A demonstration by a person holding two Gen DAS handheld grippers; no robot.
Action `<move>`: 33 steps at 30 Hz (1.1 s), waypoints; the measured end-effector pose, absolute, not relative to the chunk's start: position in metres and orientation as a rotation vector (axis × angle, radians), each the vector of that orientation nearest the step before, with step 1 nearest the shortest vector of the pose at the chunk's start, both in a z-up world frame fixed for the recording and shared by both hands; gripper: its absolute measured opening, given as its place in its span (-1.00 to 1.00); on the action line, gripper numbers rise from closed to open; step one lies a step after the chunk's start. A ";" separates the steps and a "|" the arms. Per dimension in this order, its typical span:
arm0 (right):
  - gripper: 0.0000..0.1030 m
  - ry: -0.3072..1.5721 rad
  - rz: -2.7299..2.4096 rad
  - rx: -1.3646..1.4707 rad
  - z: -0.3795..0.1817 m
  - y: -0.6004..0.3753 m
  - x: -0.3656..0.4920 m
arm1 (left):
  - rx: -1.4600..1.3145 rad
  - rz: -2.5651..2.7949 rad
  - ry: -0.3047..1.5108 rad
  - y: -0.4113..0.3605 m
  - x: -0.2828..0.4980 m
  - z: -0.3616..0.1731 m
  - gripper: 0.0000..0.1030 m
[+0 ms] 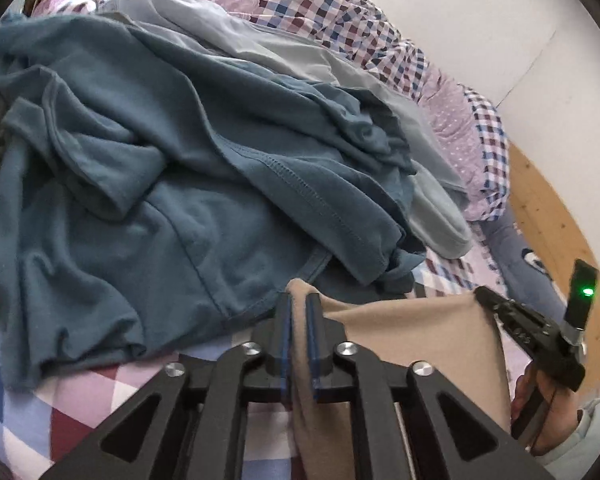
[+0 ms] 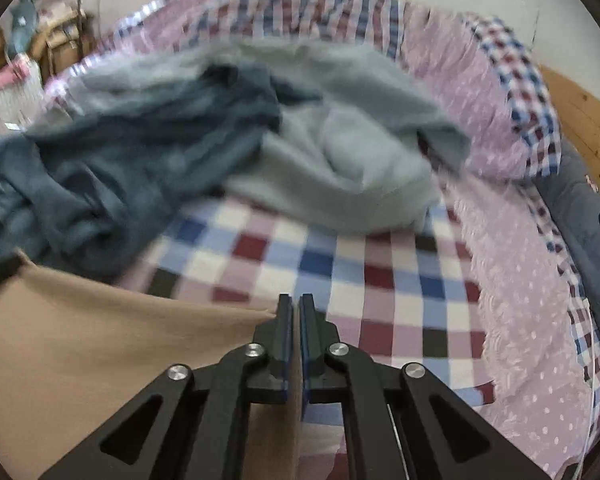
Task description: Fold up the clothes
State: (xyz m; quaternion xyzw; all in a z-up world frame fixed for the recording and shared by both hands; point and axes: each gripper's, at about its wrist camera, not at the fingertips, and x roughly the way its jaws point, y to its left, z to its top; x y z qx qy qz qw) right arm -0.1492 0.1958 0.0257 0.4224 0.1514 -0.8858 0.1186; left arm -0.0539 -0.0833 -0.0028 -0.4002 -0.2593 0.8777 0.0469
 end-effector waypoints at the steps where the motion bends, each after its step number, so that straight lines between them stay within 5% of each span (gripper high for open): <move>1: -0.78 0.468 -2.624 1.248 0.025 0.198 -0.150 | -1.224 2.682 -0.805 -0.085 -0.053 -0.002 -0.56; 4: -0.68 0.387 -2.722 1.206 0.045 0.210 -0.141 | -1.215 2.685 -0.853 -0.091 -0.052 0.004 -0.41; 6: -0.39 0.281 -2.726 1.143 0.063 0.213 -0.129 | -1.173 2.686 -0.883 -0.094 -0.051 0.012 -0.38; 8: -0.08 0.193 -2.711 1.083 0.078 0.213 -0.116 | -1.124 2.680 -0.900 -0.096 -0.051 0.018 -0.15; 13: -0.07 0.112 -2.602 1.067 0.080 0.190 -0.099 | -1.231 2.572 -0.959 -0.096 -0.069 -0.001 -0.08; 15: -0.07 0.105 -2.566 1.096 0.074 0.183 -0.098 | -1.244 2.543 -1.010 -0.099 -0.072 -0.008 -0.29; 16: -0.07 0.101 -2.552 1.103 0.070 0.181 -0.098 | -1.241 2.528 -1.039 -0.102 -0.074 -0.010 -0.78; 17: -0.07 0.098 -2.540 1.108 0.067 0.180 -0.097 | -1.238 2.513 -1.069 -0.104 -0.075 -0.012 -0.92; 24: -0.08 0.108 -2.478 1.251 0.025 0.179 -0.110 | -1.173 2.562 -1.289 -0.118 -0.061 -0.022 -0.94; 30: 0.02 0.080 -2.520 1.237 0.034 0.187 -0.106 | -1.211 2.806 -1.061 -0.110 -0.054 0.012 -0.91; 31: 0.07 0.069 -2.517 1.223 0.038 0.187 -0.104 | -1.189 2.806 -1.000 -0.103 -0.052 0.022 -0.80; 33: 0.22 0.039 -2.502 1.186 0.045 0.185 -0.100 | -1.145 2.800 -0.882 -0.089 -0.050 0.042 -0.19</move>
